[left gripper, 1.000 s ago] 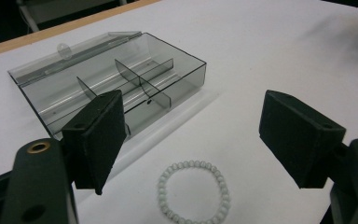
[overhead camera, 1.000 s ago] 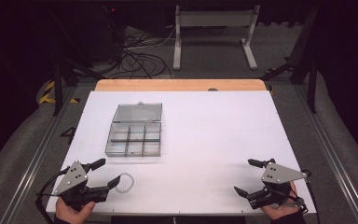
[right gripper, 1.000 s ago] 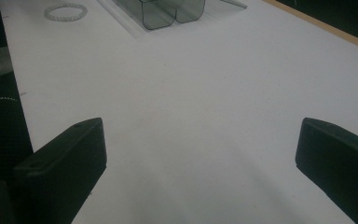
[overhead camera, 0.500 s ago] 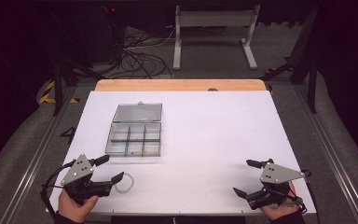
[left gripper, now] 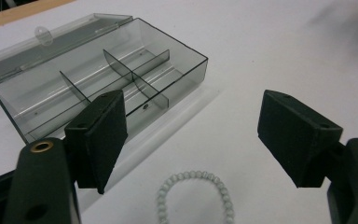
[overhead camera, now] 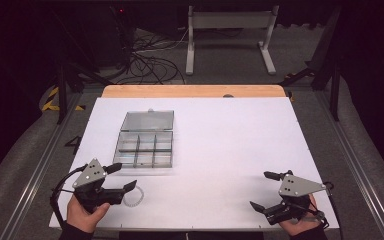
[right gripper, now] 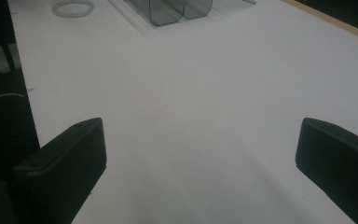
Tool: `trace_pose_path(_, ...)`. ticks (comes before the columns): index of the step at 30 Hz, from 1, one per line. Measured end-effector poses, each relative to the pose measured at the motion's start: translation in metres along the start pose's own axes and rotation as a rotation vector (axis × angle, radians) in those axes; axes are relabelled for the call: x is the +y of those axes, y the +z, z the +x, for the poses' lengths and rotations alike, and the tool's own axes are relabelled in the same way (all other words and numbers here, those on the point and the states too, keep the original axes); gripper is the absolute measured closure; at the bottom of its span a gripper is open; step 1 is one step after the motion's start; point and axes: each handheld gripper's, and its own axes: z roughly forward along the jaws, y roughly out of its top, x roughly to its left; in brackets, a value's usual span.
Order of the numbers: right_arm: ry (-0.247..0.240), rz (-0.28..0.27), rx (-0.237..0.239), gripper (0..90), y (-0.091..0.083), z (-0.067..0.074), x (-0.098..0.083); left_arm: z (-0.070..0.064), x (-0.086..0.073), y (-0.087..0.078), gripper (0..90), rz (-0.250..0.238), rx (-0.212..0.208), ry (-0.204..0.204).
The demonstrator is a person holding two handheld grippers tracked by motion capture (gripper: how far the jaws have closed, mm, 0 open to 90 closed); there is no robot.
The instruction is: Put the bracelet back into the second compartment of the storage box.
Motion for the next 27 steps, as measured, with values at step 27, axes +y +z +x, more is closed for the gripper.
trace_pose_path(27,-0.008,0.016,0.015,2.6,0.003,0.001,0.000,0.010,0.013,0.011,40.7,0.291,-0.021,-0.042)
